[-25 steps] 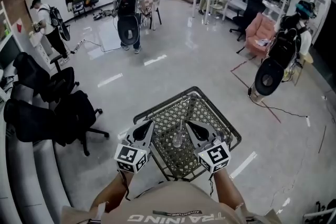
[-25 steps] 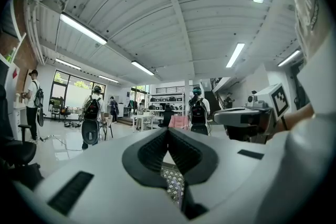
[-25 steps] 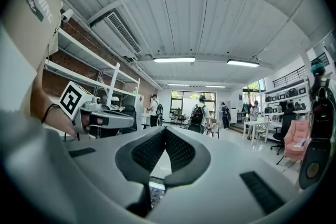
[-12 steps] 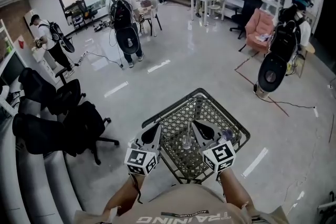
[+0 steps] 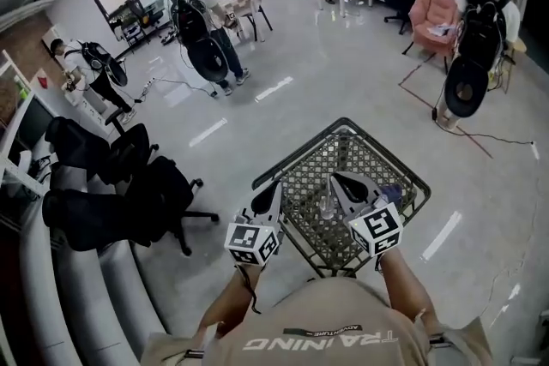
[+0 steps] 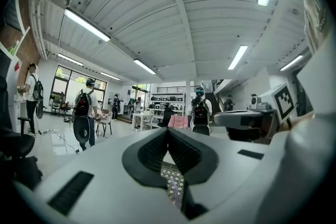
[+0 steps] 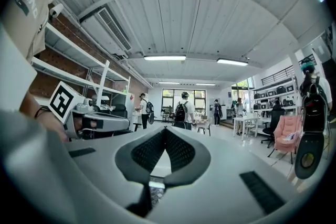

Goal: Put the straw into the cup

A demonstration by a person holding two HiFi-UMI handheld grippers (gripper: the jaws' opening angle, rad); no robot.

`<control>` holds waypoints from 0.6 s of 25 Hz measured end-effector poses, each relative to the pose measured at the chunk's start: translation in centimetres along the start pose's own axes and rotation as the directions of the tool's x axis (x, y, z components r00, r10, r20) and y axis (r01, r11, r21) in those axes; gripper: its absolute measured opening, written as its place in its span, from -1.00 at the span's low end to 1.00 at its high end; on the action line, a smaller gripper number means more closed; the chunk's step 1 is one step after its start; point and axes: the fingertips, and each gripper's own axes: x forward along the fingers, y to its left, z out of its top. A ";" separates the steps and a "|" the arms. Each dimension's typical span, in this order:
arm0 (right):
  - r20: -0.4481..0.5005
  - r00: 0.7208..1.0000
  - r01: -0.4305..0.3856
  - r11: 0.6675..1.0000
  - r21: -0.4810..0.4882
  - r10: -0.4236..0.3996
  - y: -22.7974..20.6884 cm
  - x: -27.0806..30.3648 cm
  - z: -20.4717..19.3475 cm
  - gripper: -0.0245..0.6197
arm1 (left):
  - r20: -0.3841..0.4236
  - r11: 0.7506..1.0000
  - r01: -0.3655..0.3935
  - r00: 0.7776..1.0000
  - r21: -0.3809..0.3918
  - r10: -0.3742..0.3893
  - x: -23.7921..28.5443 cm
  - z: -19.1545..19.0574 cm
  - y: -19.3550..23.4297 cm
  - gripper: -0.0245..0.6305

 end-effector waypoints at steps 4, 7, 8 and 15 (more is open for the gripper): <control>0.000 1.000 0.010 1.000 0.004 -0.010 -0.6 -0.9 0.8 -0.88 | 0.001 1.000 0.014 1.000 0.008 -0.014 0.1 0.7 -1.1 -0.88; 0.010 1.000 0.005 1.000 0.012 -0.005 -0.9 -0.3 1.2 -0.88 | 0.005 1.000 0.013 1.000 0.022 -0.013 0.5 1.6 -0.9 -0.88; 0.011 1.000 -0.002 1.000 0.013 0.002 -0.9 -0.1 1.3 -0.88 | 0.007 1.000 0.007 1.000 0.027 -0.007 0.6 1.8 -0.7 -0.88; -0.007 1.000 -0.008 0.999 0.034 0.008 -1.2 -0.6 1.0 -0.88 | -0.015 0.999 0.005 1.000 0.033 -0.004 0.0 2.1 -1.5 -0.88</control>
